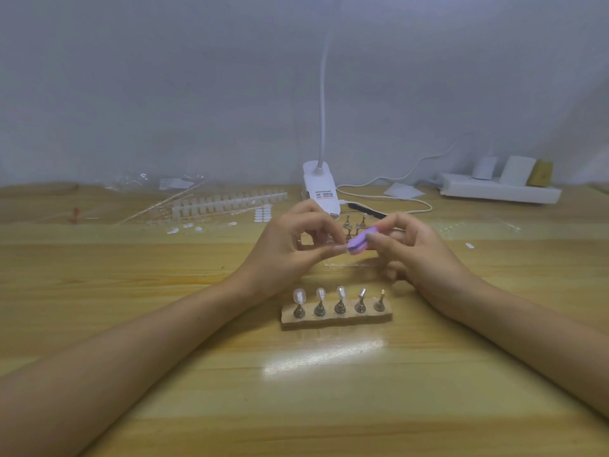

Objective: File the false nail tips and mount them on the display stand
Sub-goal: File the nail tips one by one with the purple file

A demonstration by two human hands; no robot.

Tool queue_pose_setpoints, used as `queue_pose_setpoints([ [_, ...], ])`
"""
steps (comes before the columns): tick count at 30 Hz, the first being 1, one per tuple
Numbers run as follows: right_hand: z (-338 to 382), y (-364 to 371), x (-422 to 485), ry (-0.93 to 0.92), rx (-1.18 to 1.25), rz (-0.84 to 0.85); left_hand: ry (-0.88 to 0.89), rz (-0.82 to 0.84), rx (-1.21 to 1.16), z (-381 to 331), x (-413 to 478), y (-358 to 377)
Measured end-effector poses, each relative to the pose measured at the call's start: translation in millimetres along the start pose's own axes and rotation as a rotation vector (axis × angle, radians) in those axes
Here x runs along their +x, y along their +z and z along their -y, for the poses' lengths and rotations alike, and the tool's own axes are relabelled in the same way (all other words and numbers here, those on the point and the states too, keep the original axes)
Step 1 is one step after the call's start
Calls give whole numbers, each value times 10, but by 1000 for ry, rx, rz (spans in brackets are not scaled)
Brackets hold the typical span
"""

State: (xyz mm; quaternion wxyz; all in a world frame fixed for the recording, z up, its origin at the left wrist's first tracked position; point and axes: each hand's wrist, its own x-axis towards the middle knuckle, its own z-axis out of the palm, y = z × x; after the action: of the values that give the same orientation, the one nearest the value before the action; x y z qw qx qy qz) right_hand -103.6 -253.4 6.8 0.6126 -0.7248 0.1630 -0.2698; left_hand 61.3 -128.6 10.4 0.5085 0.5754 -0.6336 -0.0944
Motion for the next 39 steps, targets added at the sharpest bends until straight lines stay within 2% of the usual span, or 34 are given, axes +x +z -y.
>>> queue_pose_setpoints([
  [3,15,29,-18,4,-69,118,20,1,25,-5,-4,6],
  [4,2,39,-18,-1,-81,115,19,-3,26,-7,-4,6],
  [7,-9,1,9,-3,21,-29,5,7,30,-14,0,3],
  [17,5,15,-8,-11,-91,118,21,-8,64,-35,-2,7],
  [21,8,-4,-1,-5,0,-20,39,18,83,-45,-5,11],
  [24,19,37,-23,-10,-123,131,31,-6,79,-51,-2,4],
  [28,11,12,-4,-1,-17,-6,57,19,104,-55,-6,17],
  [31,14,38,-12,-5,-133,123,46,3,90,-62,-8,8],
  [35,2,1,0,-6,-11,0,58,16,88,-67,-11,15],
  [38,11,32,-19,-10,-119,139,47,-8,97,-67,-7,8],
  [39,6,35,-17,-14,-112,122,56,7,110,-73,-6,13],
])
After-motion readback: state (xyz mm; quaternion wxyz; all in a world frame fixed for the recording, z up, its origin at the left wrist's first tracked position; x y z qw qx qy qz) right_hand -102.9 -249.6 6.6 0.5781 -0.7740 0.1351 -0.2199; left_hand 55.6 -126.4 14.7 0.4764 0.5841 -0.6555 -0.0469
